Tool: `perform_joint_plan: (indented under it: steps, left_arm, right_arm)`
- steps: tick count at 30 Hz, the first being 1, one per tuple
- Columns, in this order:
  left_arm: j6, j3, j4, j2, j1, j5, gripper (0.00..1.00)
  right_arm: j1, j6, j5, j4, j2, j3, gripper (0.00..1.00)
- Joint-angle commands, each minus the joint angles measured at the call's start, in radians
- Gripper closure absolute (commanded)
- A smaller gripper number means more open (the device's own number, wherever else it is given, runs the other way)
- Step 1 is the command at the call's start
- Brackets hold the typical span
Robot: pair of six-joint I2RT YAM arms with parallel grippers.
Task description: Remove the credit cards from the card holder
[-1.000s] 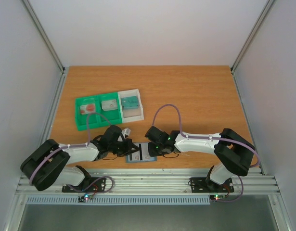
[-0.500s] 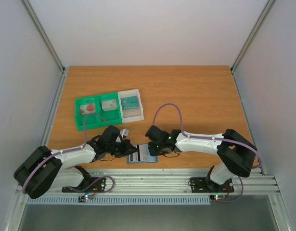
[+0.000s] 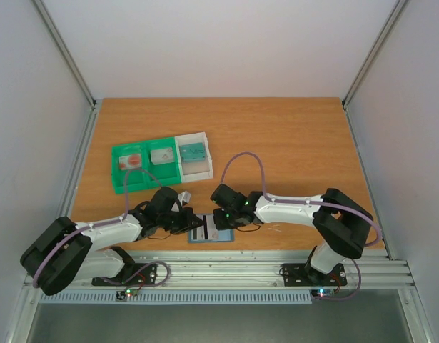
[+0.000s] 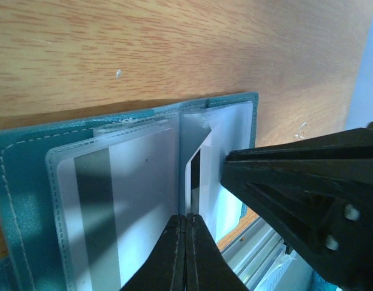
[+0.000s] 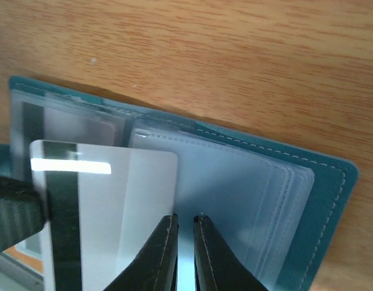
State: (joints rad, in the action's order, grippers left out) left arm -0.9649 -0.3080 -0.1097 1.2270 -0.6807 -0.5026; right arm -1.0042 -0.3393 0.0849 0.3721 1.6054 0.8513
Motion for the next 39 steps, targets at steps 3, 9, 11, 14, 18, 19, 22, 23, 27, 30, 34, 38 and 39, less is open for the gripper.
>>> perform_joint_plan:
  steps: [3,9,11,14,18,19,22,23,27,30,34,38,39]
  left_arm:
    - [-0.015,0.022,-0.059,-0.023,-0.004,-0.008,0.98]
    - [-0.02,-0.005,-0.066,0.0,-0.005,-0.024,0.92]
    - [-0.017,-0.008,-0.063,0.002,-0.005,-0.021,0.9]
    - [-0.012,-0.008,-0.049,-0.003,-0.004,-0.004,0.9]
    - [-0.002,-0.011,-0.041,0.005,-0.004,0.003,0.84]
    - [-0.001,-0.011,-0.048,0.009,-0.005,0.002,0.84]
    - [-0.015,-0.008,-0.071,0.017,-0.005,0.0,0.83]
    - [-0.019,-0.008,-0.074,0.016,-0.005,0.003,0.82]
    - [-0.021,-0.004,-0.065,0.009,-0.004,0.026,0.79]
    - [-0.025,0.0,-0.084,0.013,-0.005,0.027,0.8]
    - [-0.073,0.025,-0.166,0.014,-0.004,0.019,0.8]
    - [-0.081,0.026,-0.174,0.012,-0.004,0.027,0.84]
    - [-0.08,0.026,-0.178,0.014,-0.004,0.027,0.86]
  right_arm:
    - [0.003,-0.036,-0.014,-0.025,0.066,0.007,0.91]
    - [0.004,-0.056,0.005,-0.08,0.089,-0.027,0.92]
    - [0.004,-0.058,-0.001,-0.082,0.085,-0.034,0.92]
    - [0.004,-0.054,-0.005,-0.079,0.083,-0.036,0.92]
    - [0.004,-0.062,-0.004,-0.087,0.085,-0.048,0.92]
    - [0.004,-0.064,-0.003,-0.089,0.084,-0.052,0.92]
    - [0.004,-0.071,-0.004,-0.096,0.078,-0.068,0.92]
    - [0.004,-0.072,-0.005,-0.099,0.076,-0.071,0.92]
    - [0.004,-0.078,-0.004,-0.103,0.067,-0.081,0.92]
    - [0.004,-0.086,-0.01,-0.119,0.054,-0.095,0.92]
    - [0.003,-0.082,0.017,-0.153,0.052,-0.102,0.92]
    - [0.004,-0.095,0.003,-0.166,0.017,-0.124,0.92]
    - [0.004,-0.092,-0.003,-0.16,0.009,-0.124,0.92]
